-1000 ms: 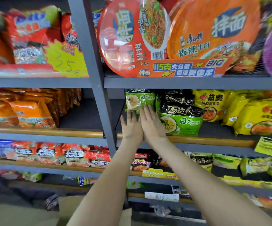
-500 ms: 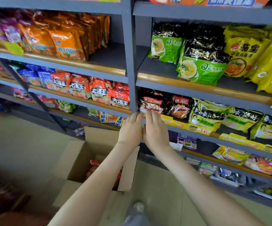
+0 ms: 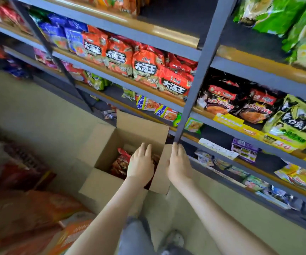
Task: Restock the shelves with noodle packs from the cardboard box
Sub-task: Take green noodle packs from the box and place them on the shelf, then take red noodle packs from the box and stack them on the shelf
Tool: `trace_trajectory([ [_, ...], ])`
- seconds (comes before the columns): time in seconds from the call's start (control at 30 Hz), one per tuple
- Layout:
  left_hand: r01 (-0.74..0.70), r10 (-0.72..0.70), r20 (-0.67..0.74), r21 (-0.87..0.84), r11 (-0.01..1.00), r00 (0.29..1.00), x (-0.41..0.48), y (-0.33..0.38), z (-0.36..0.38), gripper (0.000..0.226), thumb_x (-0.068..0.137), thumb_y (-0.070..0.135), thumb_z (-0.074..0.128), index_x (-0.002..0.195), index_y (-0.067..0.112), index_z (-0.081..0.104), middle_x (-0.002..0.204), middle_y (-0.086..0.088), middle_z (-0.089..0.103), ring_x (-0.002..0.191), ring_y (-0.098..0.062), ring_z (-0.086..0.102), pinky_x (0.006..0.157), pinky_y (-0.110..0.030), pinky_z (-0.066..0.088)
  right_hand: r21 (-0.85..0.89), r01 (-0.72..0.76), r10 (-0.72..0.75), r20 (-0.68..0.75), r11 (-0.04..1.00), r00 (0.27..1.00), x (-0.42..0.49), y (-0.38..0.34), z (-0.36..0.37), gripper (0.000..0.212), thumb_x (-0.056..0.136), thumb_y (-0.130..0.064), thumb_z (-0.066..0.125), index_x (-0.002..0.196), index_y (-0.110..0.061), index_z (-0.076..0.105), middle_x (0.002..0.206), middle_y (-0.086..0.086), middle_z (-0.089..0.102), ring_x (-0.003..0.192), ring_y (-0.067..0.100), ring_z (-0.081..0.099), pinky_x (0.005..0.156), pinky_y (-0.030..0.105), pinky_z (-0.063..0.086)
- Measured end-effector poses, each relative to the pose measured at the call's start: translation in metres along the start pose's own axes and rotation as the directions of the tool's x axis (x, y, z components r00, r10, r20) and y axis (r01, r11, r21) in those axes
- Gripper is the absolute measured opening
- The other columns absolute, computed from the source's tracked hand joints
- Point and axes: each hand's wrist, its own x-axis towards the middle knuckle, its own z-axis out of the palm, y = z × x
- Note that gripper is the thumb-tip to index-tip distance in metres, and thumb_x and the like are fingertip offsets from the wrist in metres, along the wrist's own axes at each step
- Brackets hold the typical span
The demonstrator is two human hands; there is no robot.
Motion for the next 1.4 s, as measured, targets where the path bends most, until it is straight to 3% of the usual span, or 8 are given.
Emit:
trace_trajectory([
  [0.3,-0.019,-0.003,0.258,0.083,0.996,0.966,0.088,-0.110,0.084,0.073,0.097,0.012,0.040,0.153,0.014,-0.007,0.159,-0.013,-0.011,0.147,-0.027,-0.008,0.119,-0.042,-0.003,-0.085,-0.324,0.335,0.253,0.942,0.908,0.072,-0.021,0.147,0.073,0.099,-0.021,0.044,0.151,-0.011,-0.006,0.160,0.010,0.000,0.147,0.025,0.001,0.119,0.034,0.011],
  [0.53,-0.121,0.082,0.407,0.071,0.990,0.910,0.129,-0.160,0.190,0.072,0.100,0.019,0.036,0.150,0.017,-0.015,0.157,-0.012,-0.021,0.145,-0.027,-0.017,0.116,-0.044,-0.009,-0.219,-0.377,0.432,0.338,0.900,0.836,0.115,-0.009,0.256,0.077,0.098,-0.031,0.043,0.150,-0.022,-0.013,0.158,0.011,-0.016,0.146,0.030,-0.007,0.116,0.040,-0.001],
  [0.67,-0.217,0.160,0.512,0.053,0.975,0.844,0.130,-0.178,0.249,0.078,0.098,0.039,0.044,0.152,0.019,-0.009,0.159,-0.011,-0.015,0.147,-0.026,-0.011,0.117,-0.043,-0.006,-0.229,-0.392,0.451,0.351,0.891,0.820,0.118,0.007,0.316,0.089,0.094,-0.039,0.051,0.150,-0.023,-0.017,0.157,0.014,-0.019,0.143,0.032,-0.019,0.117,0.045,-0.002],
  [0.8,-0.403,0.296,0.605,0.045,0.914,0.739,0.117,-0.204,0.303,0.119,0.054,0.073,0.072,0.150,0.021,0.026,0.156,-0.014,0.023,0.143,-0.027,0.024,0.110,-0.053,0.025,-0.116,-0.455,0.458,0.420,0.883,0.783,0.111,0.021,0.364,0.096,0.092,-0.044,0.055,0.149,-0.025,-0.019,0.155,0.011,-0.026,0.142,0.032,-0.024,0.115,0.045,-0.008],
  [0.9,-0.456,0.300,0.662,0.071,0.887,0.687,0.112,-0.225,0.333,0.119,0.070,0.063,0.068,0.146,0.024,-0.014,0.156,-0.008,-0.014,0.146,-0.026,-0.005,0.113,-0.049,-0.004,-0.035,-0.459,0.422,0.457,0.888,0.782,0.111,0.029,0.391,0.101,0.090,-0.038,0.061,0.149,-0.024,-0.020,0.151,0.013,-0.033,0.141,0.034,-0.026,0.116,0.043,-0.002],
  [1.0,-0.431,0.224,0.676,0.153,0.889,0.702,0.117,-0.235,0.353,0.101,0.088,0.052,0.056,0.148,0.021,-0.019,0.153,-0.004,-0.026,0.147,-0.023,-0.012,0.115,-0.044,-0.010,-0.022,-0.428,0.386,0.479,0.903,0.789,0.113,0.035,0.412,0.098,0.093,-0.031,0.058,0.148,-0.020,-0.022,0.146,0.016,-0.041,0.140,0.036,-0.026,0.117,0.043,0.009],
  [1.17,-0.468,0.230,0.764,0.106,0.877,0.603,0.131,-0.245,0.371,0.067,0.099,0.037,0.043,0.152,0.012,0.011,0.158,-0.007,0.019,0.146,-0.021,0.013,0.117,-0.035,0.008,0.008,-0.387,0.338,0.470,0.922,0.815,0.113,0.035,0.425,0.092,0.095,-0.022,0.054,0.149,-0.013,-0.020,0.142,0.014,-0.047,0.144,0.035,-0.015,0.109,0.034,0.032],
  [1.4,-0.502,0.342,0.575,0.141,0.853,0.743,0.129,-0.275,0.365,0.043,0.081,0.023,0.036,0.103,0.021,0.073,0.094,0.007,0.072,0.090,-0.011,0.068,0.079,-0.022,0.049,-0.009,-0.290,0.259,0.481,0.957,0.838,0.119,0.012,0.433,0.091,0.096,-0.026,0.052,0.148,-0.013,-0.021,0.142,0.024,-0.043,0.143,0.043,-0.004,0.110,0.037,0.033],
])
